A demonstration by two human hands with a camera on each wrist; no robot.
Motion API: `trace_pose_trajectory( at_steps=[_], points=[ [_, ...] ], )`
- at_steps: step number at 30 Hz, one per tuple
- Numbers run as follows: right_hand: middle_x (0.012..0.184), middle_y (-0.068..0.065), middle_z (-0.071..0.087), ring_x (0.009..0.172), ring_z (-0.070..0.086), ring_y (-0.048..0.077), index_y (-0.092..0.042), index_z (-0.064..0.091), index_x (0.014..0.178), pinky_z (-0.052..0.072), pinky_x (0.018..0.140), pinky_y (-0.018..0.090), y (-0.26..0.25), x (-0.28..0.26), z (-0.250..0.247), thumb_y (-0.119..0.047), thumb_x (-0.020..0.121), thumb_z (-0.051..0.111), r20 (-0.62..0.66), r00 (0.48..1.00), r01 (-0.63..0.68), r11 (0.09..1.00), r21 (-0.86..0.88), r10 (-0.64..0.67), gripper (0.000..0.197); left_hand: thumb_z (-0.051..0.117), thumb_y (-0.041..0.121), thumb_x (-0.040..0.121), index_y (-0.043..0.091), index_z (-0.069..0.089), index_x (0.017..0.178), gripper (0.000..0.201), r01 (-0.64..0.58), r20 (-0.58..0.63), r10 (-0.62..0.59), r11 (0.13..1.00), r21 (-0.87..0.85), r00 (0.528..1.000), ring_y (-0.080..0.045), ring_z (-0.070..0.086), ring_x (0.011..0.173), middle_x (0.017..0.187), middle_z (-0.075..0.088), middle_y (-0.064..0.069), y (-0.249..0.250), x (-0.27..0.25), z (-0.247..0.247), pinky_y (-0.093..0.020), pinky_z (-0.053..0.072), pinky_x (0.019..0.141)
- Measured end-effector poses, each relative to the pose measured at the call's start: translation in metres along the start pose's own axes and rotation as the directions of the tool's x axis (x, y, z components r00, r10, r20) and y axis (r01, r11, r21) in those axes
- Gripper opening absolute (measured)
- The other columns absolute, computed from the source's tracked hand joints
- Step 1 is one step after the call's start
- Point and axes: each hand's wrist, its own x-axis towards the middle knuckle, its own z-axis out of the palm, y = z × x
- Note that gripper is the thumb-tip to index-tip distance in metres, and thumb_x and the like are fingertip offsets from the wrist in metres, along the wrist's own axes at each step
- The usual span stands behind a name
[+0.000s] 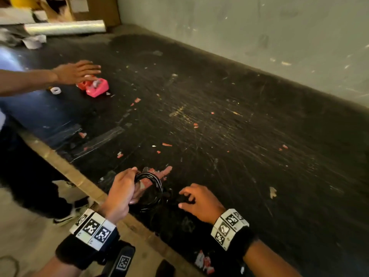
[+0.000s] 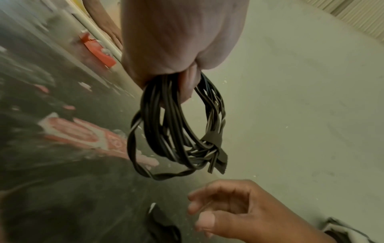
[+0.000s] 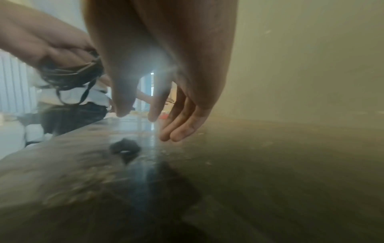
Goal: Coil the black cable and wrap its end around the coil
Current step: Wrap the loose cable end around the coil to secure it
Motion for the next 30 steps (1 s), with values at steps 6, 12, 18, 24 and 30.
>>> trace_pose_trajectory(
  at_steps=[6, 12, 18, 24, 30],
  points=[
    [0.121, 0.008, 0.058, 0.112, 0.057, 0.028, -0.018, 0.06, 0.117, 0.047, 0.092, 0.039, -0.02, 0.012, 0.026, -0.016, 0.087, 0.054, 0.031, 0.999, 0.05, 0.943, -0.329, -0.042, 0.03, 0.034, 0.018, 0.101, 0.012, 0.047, 0.067, 0.037, 0.018, 0.05, -0.022, 0.997, 0.074, 0.999, -0.01, 0.024, 0.024, 0.035, 0.03, 0.003, -0.008, 0.0, -0.009, -0.014, 0.014, 0.03],
    [0.109, 0.005, 0.065, 0.099, 0.064, 0.025, -0.019, 0.067, 0.105, 0.05, 0.083, 0.033, -0.012, -0.001, 0.008, -0.018, 0.086, 0.055, -0.081, 0.996, -0.039, 0.975, -0.219, 0.022, 0.022, 0.039, 0.024, 0.101, 0.04, 0.071, 0.102, 0.036, -0.148, 0.319, 0.045, 0.94, 0.307, 0.947, -0.007, 0.036, 0.039, 0.049, 0.043, 0.01, -0.013, -0.008, 0.015, -0.017, 0.025, 0.033],
    [0.083, 0.003, 0.07, 0.075, 0.063, 0.014, -0.015, 0.068, 0.09, 0.051, 0.071, 0.029, -0.006, -0.042, -0.037, -0.015, 0.081, 0.062, -0.302, 0.953, -0.014, 1.0, 0.0, 0.013, 0.011, 0.049, 0.03, 0.096, 0.007, 0.059, 0.072, 0.035, -0.419, 0.637, 0.092, 0.823, 0.383, 0.765, 0.0, 0.052, 0.068, 0.07, 0.054, 0.003, -0.027, -0.022, 0.076, -0.033, 0.043, 0.074],
    [0.072, -0.005, 0.064, 0.065, 0.06, 0.007, -0.015, 0.064, 0.087, 0.053, 0.064, 0.028, 0.013, -0.088, -0.07, -0.013, 0.081, 0.062, -0.421, 0.906, -0.007, 0.998, 0.067, 0.035, 0.006, 0.049, 0.022, 0.097, 0.009, 0.057, 0.076, 0.027, -0.524, 0.792, 0.116, 0.805, 0.278, 0.6, 0.006, 0.042, 0.05, 0.056, 0.05, 0.012, -0.028, -0.034, 0.131, -0.015, 0.033, 0.05],
    [0.083, 0.0, 0.069, 0.074, 0.064, 0.013, -0.017, 0.067, 0.089, 0.054, 0.07, 0.034, 0.027, -0.125, -0.094, -0.022, 0.086, 0.059, -0.497, 0.867, -0.075, 0.994, -0.083, 0.024, 0.009, 0.047, 0.011, 0.097, 0.01, 0.059, 0.076, 0.024, -0.613, 0.88, 0.097, 0.753, 0.24, 0.465, 0.005, 0.042, 0.05, 0.051, 0.051, 0.016, -0.02, -0.051, 0.166, -0.013, 0.033, 0.052]
  ],
)
